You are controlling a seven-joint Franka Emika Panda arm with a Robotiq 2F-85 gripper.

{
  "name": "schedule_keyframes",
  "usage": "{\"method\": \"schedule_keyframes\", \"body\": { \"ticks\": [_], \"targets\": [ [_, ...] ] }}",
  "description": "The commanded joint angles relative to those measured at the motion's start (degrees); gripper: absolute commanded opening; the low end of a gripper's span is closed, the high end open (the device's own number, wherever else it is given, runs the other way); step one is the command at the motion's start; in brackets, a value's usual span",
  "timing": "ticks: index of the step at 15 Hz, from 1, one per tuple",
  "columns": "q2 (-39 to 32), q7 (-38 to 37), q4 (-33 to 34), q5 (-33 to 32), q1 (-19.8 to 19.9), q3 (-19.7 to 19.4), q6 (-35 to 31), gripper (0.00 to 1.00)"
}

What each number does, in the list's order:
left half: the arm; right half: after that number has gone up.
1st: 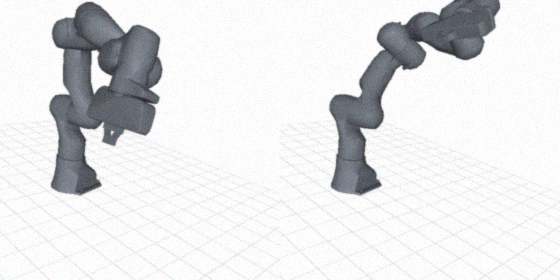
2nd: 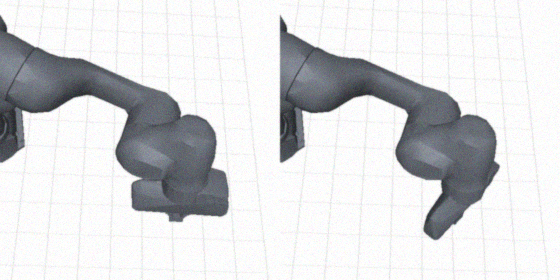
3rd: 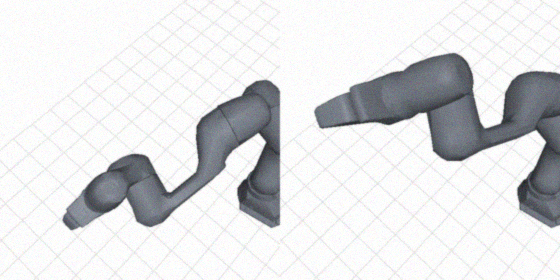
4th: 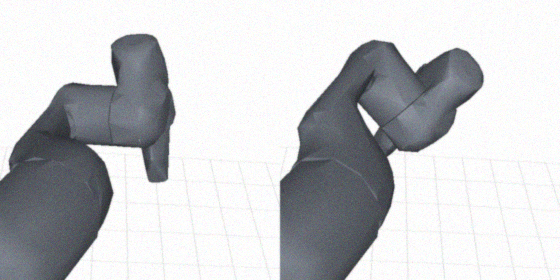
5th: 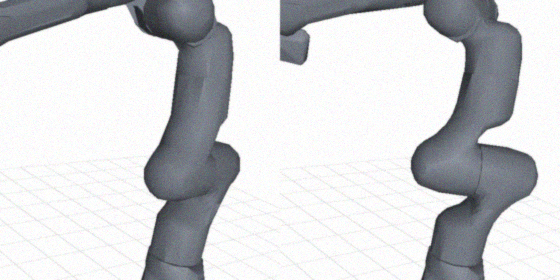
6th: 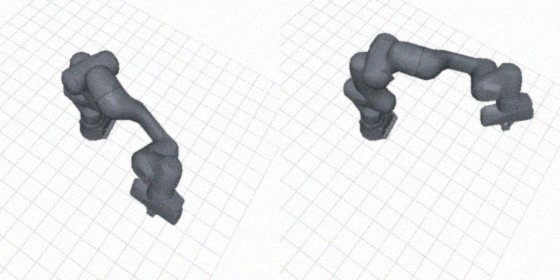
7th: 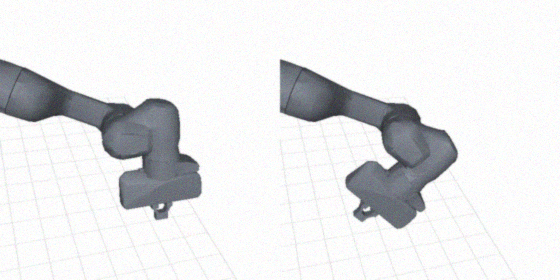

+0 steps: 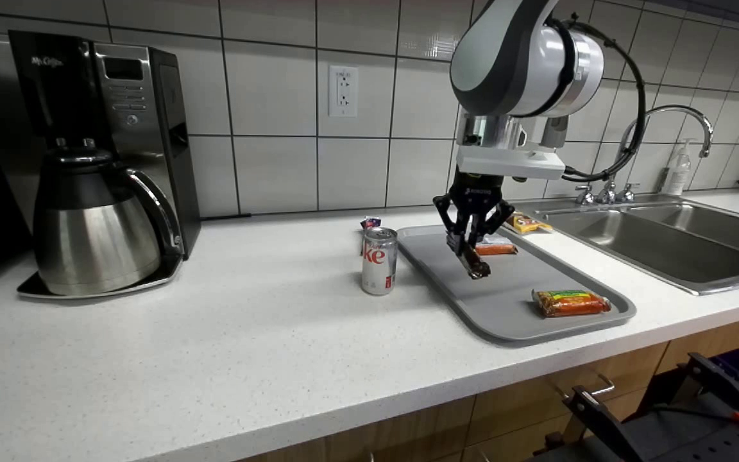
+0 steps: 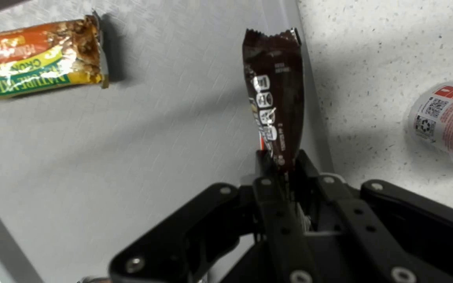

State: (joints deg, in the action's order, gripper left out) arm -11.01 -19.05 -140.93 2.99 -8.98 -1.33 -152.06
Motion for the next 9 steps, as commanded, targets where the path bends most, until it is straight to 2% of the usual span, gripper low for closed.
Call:
{"method": "schedule_keyframes", "body": {
  "ticks": [1, 9],
  "targets": [
    [4.0, 0.9, -2.5, 0.4, 0.9, 1.9, 0.8, 0.04],
    [6.5, -4.0, -3.9, -1.5, -1.1, 4.6, 1.1, 0.04]
  ]
}}
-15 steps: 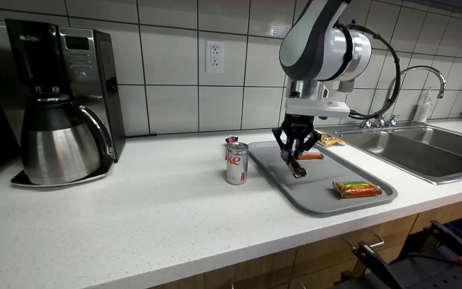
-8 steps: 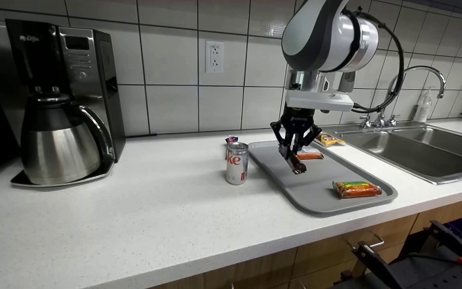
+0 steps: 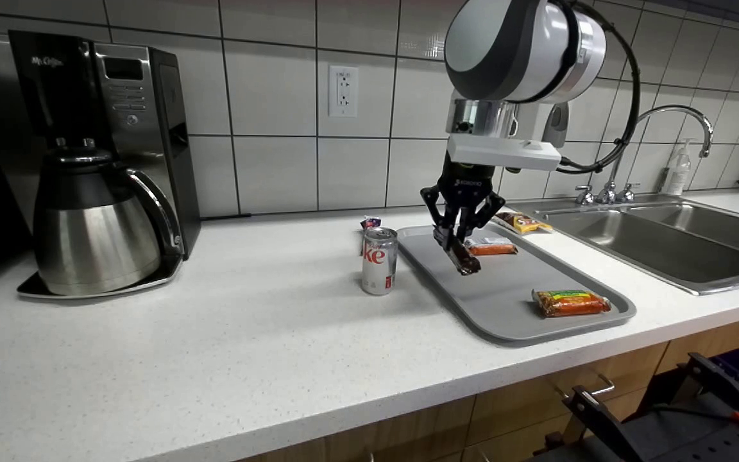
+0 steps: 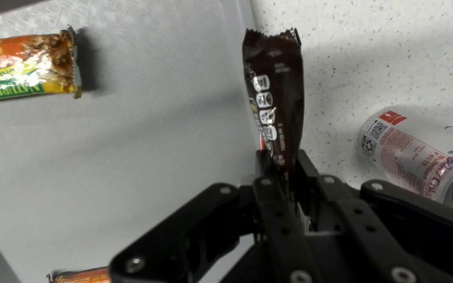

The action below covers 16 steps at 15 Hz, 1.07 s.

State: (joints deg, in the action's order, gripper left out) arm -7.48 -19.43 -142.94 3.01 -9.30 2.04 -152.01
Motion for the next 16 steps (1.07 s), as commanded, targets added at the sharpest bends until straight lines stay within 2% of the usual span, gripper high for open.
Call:
{"method": "schedule_keyframes", "body": {
  "ticks": [1, 10, 16],
  "targets": [
    [3.0, -4.9, -1.8, -1.9, -1.1, 1.5, 1.4, 0.04],
    [3.2, -16.1, -2.0, -6.1, -5.2, 3.4, 3.0, 0.04],
    [4.0, -18.9, -3.1, -5.9, -5.6, 4.5, 5.5, 0.04]
  ]
}}
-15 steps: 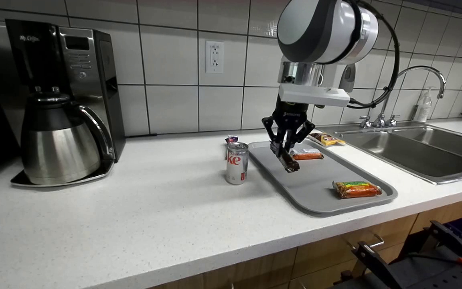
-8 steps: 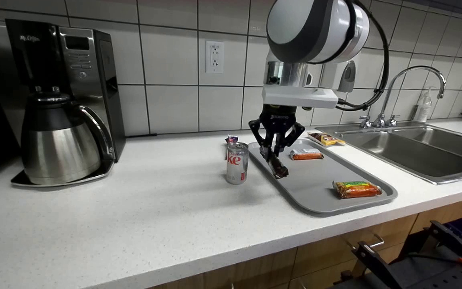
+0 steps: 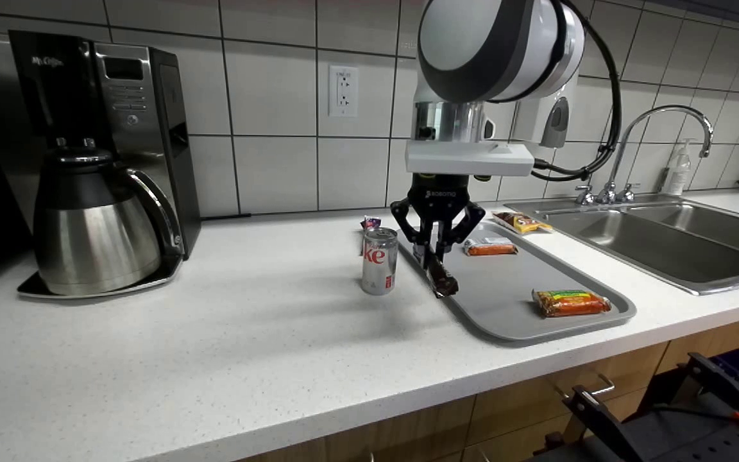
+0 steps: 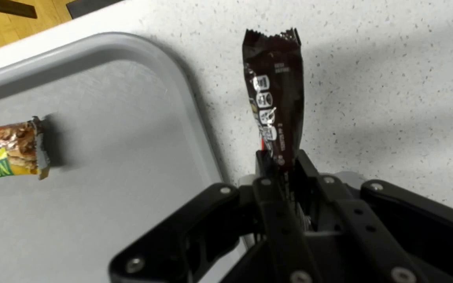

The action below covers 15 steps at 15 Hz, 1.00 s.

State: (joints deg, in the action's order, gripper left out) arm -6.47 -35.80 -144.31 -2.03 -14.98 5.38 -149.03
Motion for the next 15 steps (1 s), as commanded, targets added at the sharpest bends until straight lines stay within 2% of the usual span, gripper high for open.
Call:
{"method": "schedule_keyframes", "body": {
  "ticks": [1, 15],
  "targets": [
    [3.1, -2.5, -2.0, -0.9, 0.0, 1.4, 2.7, 0.04],
    [-0.5, -1.1, -1.6, 0.4, -0.5, 4.3, 2.6, 0.04]
  ]
}}
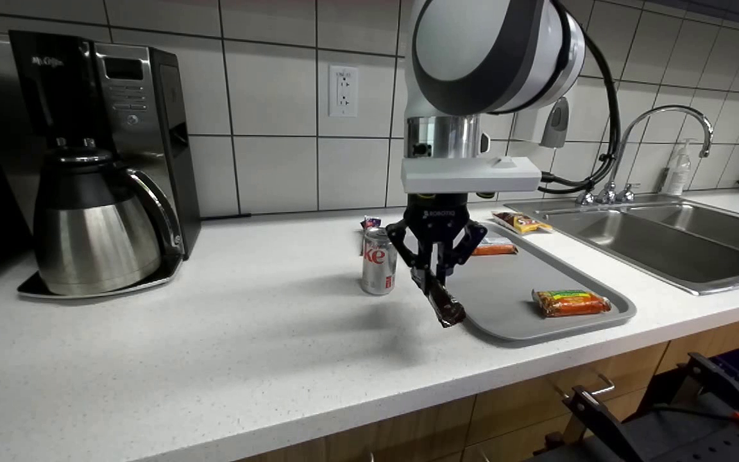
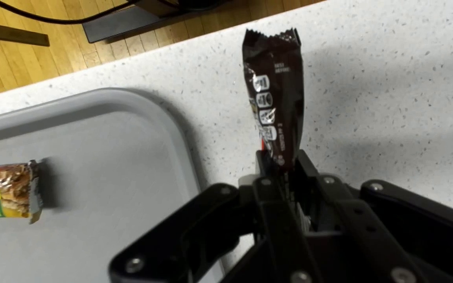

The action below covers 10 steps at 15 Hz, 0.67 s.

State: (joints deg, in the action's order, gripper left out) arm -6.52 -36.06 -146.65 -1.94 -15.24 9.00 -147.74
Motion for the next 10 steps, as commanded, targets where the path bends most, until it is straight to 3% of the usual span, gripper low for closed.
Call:
{"method": "schedule_keyframes", "body": {
  "ticks": [1, 10],
  "targets": [
    [-0.9, -0.7, 0.9, 0.4, -0.3, 0.8, 1.2, 0.04],
    [-5.8, -0.2, 3.3, 0.5, -1.2, 0.3, 1.0, 0.04]
  ]
}}
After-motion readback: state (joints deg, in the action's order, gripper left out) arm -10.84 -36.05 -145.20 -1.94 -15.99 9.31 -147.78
